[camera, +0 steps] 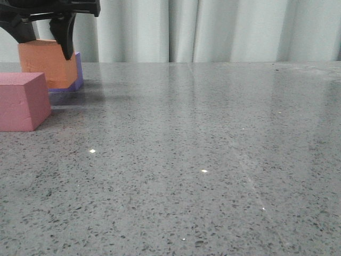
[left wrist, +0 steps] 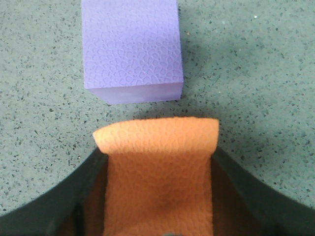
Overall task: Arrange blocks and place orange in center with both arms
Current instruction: 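Lower the orange cube beside the purple cube, nearer the robot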
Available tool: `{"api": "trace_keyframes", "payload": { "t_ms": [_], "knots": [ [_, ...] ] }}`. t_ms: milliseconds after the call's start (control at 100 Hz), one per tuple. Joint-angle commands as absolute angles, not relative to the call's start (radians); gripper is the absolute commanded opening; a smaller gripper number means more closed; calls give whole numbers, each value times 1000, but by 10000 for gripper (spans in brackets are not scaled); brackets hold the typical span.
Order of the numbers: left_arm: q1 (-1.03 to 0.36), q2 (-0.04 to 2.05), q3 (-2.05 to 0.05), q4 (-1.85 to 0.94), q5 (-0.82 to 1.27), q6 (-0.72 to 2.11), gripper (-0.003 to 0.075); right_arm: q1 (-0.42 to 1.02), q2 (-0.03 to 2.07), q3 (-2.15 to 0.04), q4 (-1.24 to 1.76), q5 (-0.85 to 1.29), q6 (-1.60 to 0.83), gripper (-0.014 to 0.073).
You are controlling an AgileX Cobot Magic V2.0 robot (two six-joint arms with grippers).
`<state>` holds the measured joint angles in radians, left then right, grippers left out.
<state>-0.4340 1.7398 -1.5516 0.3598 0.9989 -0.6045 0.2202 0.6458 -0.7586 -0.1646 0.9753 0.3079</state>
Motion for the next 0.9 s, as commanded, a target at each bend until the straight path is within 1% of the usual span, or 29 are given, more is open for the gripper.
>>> {"api": "trace_keyframes", "payload": {
  "t_ms": [0, 140, 560, 890],
  "knots": [
    [-421, 1693, -1573, 369, 959, -609, 54, 215, 645, -782, -178, 929, 300, 549],
    [-404, 1693, -1573, 355, 959, -601, 54, 215, 645, -782, -178, 929, 300, 549],
    [-404, 1693, -1525, 337, 937, -598, 54, 215, 645, -782, -178, 928, 300, 549],
    [-404, 1693, -1525, 322, 918, -588, 54, 215, 645, -782, -178, 928, 300, 549]
  ]
}}
